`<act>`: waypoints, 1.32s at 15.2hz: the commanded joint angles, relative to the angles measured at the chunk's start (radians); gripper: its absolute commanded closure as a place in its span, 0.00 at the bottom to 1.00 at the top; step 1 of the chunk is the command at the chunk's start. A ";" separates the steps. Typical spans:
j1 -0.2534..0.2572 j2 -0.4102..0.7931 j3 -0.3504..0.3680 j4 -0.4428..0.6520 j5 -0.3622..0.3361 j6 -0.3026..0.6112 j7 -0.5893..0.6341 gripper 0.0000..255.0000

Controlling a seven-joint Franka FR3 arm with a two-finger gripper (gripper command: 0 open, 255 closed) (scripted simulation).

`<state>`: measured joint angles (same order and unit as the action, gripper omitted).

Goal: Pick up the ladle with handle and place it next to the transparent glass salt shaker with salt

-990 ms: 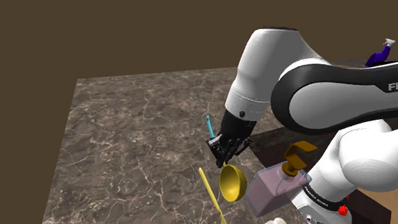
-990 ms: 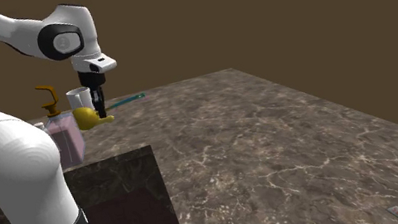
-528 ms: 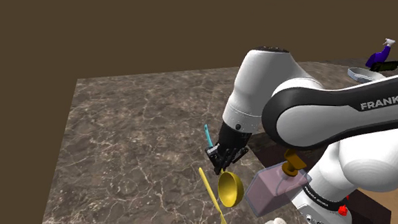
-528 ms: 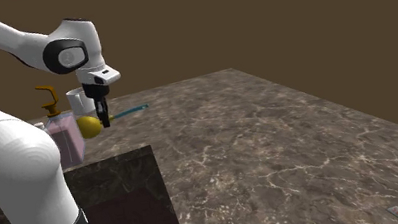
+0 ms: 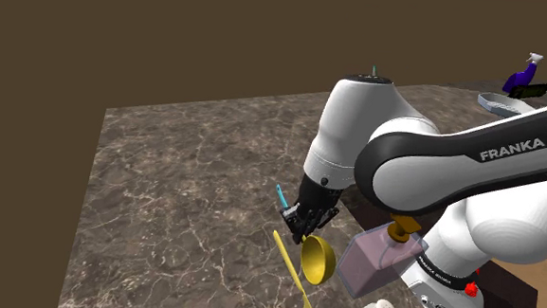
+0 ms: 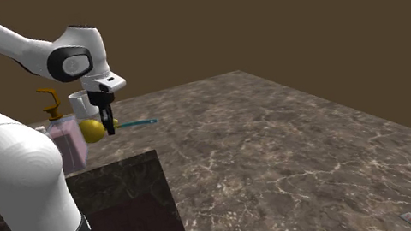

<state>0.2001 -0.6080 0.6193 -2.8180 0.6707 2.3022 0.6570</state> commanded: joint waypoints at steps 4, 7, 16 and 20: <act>0.000 0.001 0.001 -0.001 0.000 0.000 0.000 0.00; 0.001 0.001 0.001 -0.001 0.000 0.000 0.000 0.00; -0.008 -0.117 -0.075 0.052 -0.064 -0.175 0.017 0.00; -0.008 -0.117 -0.075 0.052 -0.064 -0.175 0.017 0.00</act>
